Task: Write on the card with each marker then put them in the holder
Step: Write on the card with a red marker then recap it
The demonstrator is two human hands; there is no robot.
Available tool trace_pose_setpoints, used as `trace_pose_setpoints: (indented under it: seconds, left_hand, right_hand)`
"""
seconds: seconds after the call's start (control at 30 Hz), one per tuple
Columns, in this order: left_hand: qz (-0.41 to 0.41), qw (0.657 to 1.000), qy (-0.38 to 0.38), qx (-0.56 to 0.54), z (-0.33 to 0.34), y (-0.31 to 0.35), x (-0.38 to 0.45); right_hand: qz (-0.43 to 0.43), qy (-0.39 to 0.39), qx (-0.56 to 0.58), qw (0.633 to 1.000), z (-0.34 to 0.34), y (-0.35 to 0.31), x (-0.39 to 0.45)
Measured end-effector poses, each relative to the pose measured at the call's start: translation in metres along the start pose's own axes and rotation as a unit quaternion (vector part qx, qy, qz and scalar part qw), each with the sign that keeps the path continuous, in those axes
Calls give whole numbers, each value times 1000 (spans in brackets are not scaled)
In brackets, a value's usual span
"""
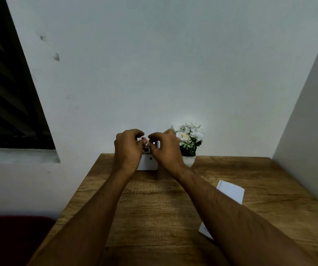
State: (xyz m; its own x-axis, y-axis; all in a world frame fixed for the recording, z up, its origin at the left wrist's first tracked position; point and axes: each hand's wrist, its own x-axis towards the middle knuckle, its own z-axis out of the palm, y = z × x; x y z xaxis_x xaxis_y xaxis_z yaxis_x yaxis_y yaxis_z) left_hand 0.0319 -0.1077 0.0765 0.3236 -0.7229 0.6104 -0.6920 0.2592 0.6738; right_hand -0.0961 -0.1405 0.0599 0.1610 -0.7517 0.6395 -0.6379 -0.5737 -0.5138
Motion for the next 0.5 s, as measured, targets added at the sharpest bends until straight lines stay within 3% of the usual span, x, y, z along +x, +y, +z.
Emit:
trace_pose_setpoints:
  seconds: [0.13,0.27,0.5]
  left_hand:
    - [17,1000,2,11,-9,1,-15]
    - [-12,999,-17,33,-20,4,-36]
    - [-50,972,-50,222,-57,-18,-81]
  right_hand:
    - [-37,67,18,997,-6,-2,-21]
    - [-41,17,12,999,-11,-3,-47]
    - [-24,-39,12,999,-18,-2,-93]
